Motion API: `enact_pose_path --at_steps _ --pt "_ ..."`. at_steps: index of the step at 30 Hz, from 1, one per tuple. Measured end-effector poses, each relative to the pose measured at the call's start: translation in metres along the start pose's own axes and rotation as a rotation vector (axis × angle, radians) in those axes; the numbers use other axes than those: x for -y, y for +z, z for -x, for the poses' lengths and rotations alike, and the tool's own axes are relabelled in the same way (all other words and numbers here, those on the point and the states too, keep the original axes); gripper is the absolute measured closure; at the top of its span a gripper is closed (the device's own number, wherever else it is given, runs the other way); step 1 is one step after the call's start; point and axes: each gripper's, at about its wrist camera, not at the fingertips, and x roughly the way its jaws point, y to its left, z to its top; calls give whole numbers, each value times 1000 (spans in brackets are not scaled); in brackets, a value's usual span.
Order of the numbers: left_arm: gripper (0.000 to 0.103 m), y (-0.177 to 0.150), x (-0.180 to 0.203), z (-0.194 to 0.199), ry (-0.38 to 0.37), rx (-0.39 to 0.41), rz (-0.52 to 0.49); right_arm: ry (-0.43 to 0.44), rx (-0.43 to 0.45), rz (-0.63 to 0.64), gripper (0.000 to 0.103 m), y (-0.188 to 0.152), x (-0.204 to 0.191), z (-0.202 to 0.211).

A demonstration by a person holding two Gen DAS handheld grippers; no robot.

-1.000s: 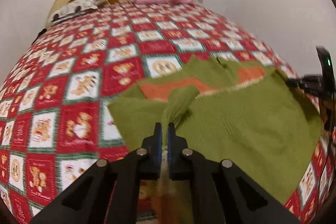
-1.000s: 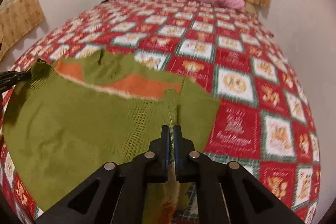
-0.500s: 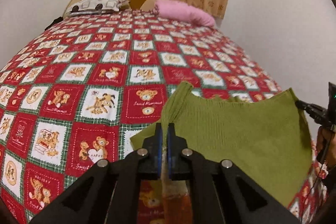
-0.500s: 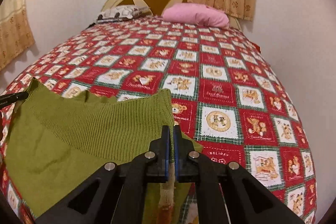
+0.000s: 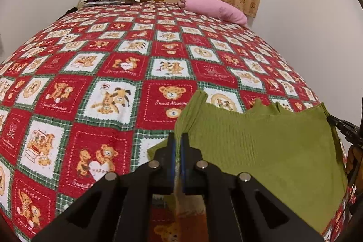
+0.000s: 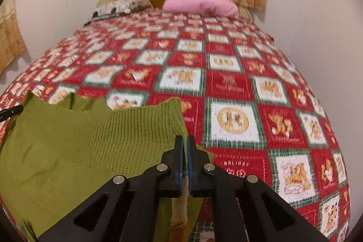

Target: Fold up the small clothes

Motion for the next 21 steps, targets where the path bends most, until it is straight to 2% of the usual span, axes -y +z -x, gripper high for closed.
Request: enact_pose_path --at_steps 2,4,5,6,7,8,9,11,14,17,19,21 --pt "98 -2 4 -9 28 -11 -19 -15 -38 10 100 -5 1 -13" --pt "94 -7 10 -19 79 -38 -60 -9 -75 4 99 -10 4 -22" --pt "89 -7 12 -19 98 -43 -70 -16 -75 2 90 -11 5 -21" --pt "88 -7 13 -14 119 -30 -79 -38 -73 4 75 -12 7 -16" --pt "87 -7 13 -7 132 -14 -85 -62 -68 8 66 -12 8 -8" --pt "79 -7 14 1 146 4 -94 -77 -60 13 53 -13 8 -1" --pt "66 -8 14 12 161 23 -105 -88 -37 19 52 -13 7 11" --pt "50 -12 14 42 180 92 -116 -55 14 11 52 -15 4 36" --pt "42 -24 18 73 159 132 -125 54 50 22 52 -21 -12 63" --pt "40 -43 30 91 133 113 -121 146 34 49 52 -38 -36 73" --pt "36 -58 40 97 106 104 -131 163 9 75 52 -57 -48 74" --pt "33 -75 50 95 134 78 -161 148 -22 88 52 -77 -52 72"
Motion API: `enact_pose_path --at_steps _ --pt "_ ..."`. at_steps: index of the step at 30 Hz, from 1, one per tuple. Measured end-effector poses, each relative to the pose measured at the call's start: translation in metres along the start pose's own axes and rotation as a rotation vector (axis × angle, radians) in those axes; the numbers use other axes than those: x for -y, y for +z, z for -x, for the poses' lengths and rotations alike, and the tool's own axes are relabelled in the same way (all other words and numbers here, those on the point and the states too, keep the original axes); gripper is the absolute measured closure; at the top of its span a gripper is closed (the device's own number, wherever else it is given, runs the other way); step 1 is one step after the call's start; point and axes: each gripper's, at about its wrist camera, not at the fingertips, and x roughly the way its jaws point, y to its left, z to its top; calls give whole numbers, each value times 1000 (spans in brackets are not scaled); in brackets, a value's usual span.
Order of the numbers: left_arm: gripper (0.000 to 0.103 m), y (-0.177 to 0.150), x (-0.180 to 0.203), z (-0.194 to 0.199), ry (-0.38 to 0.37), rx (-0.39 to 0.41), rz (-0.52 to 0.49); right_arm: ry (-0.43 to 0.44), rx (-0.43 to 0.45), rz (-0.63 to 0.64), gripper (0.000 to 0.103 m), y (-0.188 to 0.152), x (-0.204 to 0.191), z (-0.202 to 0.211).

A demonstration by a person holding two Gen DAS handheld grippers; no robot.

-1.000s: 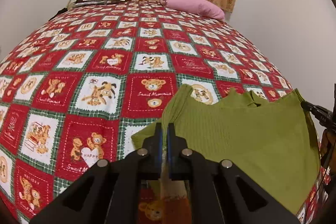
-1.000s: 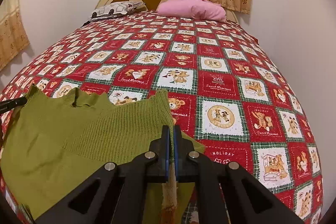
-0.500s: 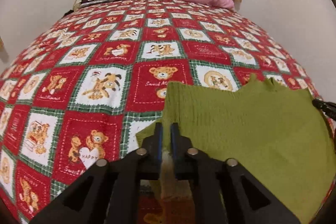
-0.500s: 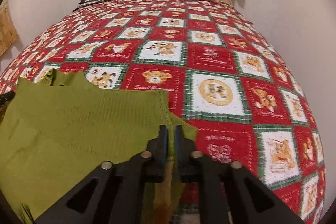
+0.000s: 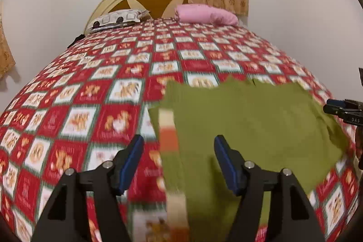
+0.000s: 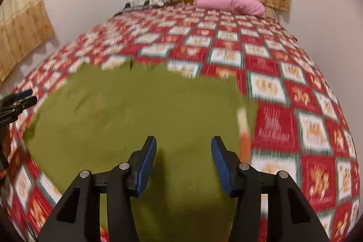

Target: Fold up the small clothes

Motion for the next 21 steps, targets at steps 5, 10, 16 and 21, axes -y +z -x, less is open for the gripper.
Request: enact_pose_path --at_steps 5,10,16,21 --pt "27 -33 -2 -25 88 -125 -19 14 -22 -71 53 -35 17 -2" --pt "13 -38 -24 -30 16 -131 100 -52 -6 -29 53 -41 6 -4" --pt "4 -47 -27 -32 -1 -172 169 -91 -31 -58 52 -30 7 7" --pt "2 -54 -24 -26 14 -158 168 -107 -40 -70 51 -49 6 6"
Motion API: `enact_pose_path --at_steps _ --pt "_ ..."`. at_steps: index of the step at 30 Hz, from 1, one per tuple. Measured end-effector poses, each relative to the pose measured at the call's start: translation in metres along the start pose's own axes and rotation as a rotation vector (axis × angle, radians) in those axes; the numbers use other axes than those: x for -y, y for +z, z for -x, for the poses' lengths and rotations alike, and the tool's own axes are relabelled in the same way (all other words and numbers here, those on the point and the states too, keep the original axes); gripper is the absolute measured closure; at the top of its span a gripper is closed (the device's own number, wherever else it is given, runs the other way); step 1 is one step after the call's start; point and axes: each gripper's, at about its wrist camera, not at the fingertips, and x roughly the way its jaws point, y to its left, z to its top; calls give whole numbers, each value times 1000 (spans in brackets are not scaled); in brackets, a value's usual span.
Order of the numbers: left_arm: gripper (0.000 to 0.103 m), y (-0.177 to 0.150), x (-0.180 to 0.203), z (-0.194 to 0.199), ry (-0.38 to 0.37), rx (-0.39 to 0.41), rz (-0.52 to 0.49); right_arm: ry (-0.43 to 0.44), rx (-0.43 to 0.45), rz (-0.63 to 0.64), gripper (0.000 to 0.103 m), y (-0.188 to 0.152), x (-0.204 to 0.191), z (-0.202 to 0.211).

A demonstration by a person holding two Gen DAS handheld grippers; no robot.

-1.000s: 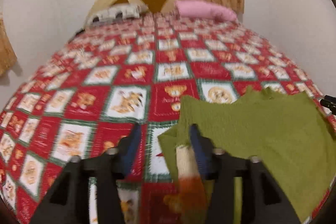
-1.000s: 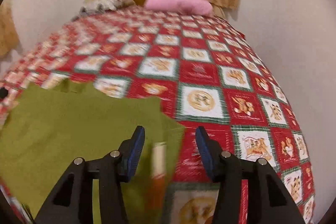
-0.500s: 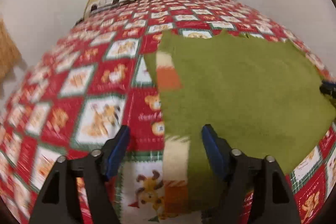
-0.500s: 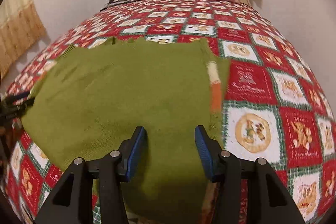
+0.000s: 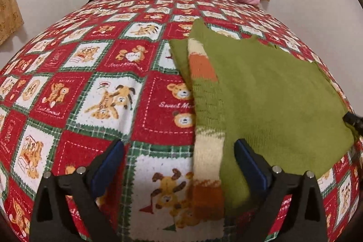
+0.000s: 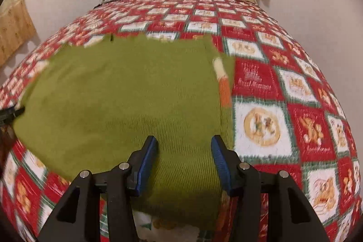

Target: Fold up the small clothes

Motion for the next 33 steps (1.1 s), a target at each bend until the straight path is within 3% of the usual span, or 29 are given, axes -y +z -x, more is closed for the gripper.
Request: enact_pose_path --at_steps 14,17,19,22,25,28,31,33 --pt "0 -3 -7 -2 -20 -34 32 -10 8 -39 51 -14 5 6" --pt "0 -6 -9 -2 -36 -42 47 -66 -8 -10 51 -8 -2 14" --pt "0 -6 -9 -2 -36 -40 48 -128 57 -12 51 4 -13 34" --pt "0 -7 -9 -1 -32 -41 44 -64 107 -5 51 21 -38 48" --pt "0 -8 -8 -1 -27 -40 41 29 75 96 47 31 -82 35" --pt "0 -7 -8 -1 -28 -39 41 69 44 175 47 28 -121 16" --pt "0 -7 -8 -1 -24 -38 38 59 -35 196 47 12 -140 -8" --pt "0 -7 -8 -1 -22 -40 37 37 8 181 47 -1 -141 -4"
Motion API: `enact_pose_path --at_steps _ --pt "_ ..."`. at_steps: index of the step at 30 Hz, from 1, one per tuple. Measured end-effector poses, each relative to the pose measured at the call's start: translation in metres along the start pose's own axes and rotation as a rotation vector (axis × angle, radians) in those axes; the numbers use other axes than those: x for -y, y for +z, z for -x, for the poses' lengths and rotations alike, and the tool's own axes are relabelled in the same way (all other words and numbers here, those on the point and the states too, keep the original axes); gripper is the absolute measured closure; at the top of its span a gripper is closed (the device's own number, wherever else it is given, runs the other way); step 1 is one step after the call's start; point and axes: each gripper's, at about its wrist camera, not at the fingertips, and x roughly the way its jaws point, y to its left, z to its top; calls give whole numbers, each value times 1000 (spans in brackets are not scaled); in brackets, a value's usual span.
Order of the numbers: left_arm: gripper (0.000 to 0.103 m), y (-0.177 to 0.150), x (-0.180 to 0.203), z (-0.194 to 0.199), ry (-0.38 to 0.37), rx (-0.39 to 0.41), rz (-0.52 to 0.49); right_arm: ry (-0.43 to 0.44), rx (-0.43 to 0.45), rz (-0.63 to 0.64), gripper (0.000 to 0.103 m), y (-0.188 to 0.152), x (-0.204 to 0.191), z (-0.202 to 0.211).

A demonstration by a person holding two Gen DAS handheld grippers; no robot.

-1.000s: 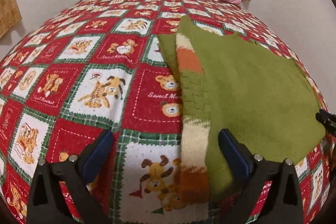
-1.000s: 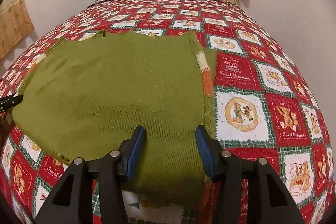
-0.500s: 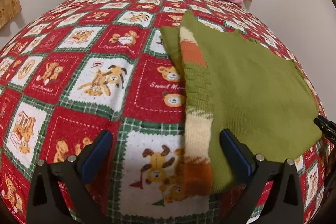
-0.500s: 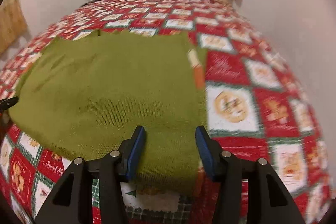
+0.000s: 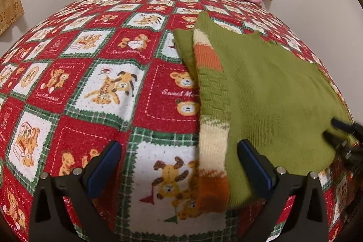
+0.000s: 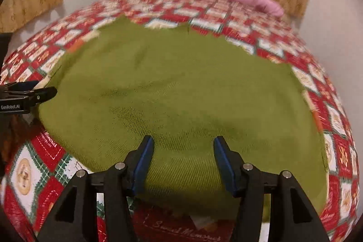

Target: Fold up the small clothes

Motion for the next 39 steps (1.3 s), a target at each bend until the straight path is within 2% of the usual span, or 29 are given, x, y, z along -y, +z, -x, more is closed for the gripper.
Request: enact_pose_path --at_steps 5,10,13,15,18,24,32,35,39 --pt "0 -2 -2 1 -14 -4 11 50 3 -65 46 -13 10 7" --pt "0 -2 -2 1 -14 -9 8 31 -2 -49 45 -10 7 4" --pt "0 -1 -3 1 -24 -13 16 43 0 -73 38 -9 10 4" --pt "0 -2 -2 2 -15 -11 10 49 -4 -94 30 -10 15 3" --pt "0 -2 1 3 -4 -7 -1 56 -10 -103 29 -11 17 2" --pt "0 0 2 9 -8 2 -23 7 35 -75 29 -7 11 17" --pt "0 5 1 20 -22 8 -82 -6 100 -11 28 -1 -14 39" --pt "0 9 2 22 -26 13 -95 -31 139 75 28 4 -38 47" --pt "0 18 -2 31 -26 59 -93 -59 171 181 28 4 -63 51"
